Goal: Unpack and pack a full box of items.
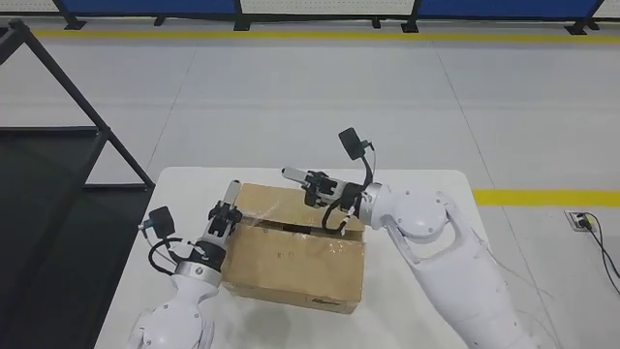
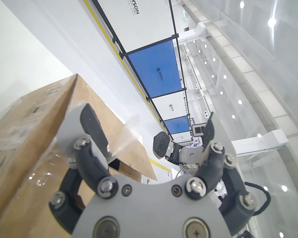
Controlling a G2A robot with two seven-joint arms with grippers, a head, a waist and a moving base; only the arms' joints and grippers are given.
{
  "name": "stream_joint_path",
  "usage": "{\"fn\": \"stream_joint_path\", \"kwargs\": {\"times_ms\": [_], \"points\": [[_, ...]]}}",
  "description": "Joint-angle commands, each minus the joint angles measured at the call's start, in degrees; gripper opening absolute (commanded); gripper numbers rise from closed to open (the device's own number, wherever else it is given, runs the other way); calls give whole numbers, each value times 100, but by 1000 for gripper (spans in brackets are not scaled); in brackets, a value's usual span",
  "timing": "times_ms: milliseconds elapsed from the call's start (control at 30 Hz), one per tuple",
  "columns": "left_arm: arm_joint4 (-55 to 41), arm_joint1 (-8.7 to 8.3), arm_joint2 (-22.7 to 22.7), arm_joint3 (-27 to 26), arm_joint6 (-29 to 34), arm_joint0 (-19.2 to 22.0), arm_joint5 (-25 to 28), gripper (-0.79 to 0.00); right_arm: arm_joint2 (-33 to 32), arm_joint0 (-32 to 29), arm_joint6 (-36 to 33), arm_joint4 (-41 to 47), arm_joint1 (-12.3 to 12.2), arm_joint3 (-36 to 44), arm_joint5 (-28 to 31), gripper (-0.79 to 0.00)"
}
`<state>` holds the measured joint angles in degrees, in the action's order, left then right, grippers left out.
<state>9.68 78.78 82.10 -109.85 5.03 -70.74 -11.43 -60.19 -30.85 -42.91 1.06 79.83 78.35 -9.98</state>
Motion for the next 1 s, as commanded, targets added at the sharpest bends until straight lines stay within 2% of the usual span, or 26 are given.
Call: {"fn": "stream_joint_path", "kwargs": {"times_ms": [0,133,267,600,800,900,967], "points": [[9,-3,16,-65,9,-30,-17,0,32,9,32,29,12,1,22,0],[-102,-1,47,-242,-16,-119,74,0,82,61,132,227,53,-116,3,0],[-311,0,94,-476,11,-244,222,0,113,102,-33,604,93,-308,288,0],[-516,-16,198,-849,40,-473,1084,0,120,122,-228,1088,142,-575,837,0],[-898,23,533,-1021,-897,-628,1689,0,246,259,-702,1141,157,-643,817,0],[-1321,50,770,-1008,-1368,-763,1623,0,429,445,-889,1073,196,-682,738,0],[-1498,49,948,-966,-1428,-851,1430,0,577,583,-834,975,239,-714,702,0]]}}
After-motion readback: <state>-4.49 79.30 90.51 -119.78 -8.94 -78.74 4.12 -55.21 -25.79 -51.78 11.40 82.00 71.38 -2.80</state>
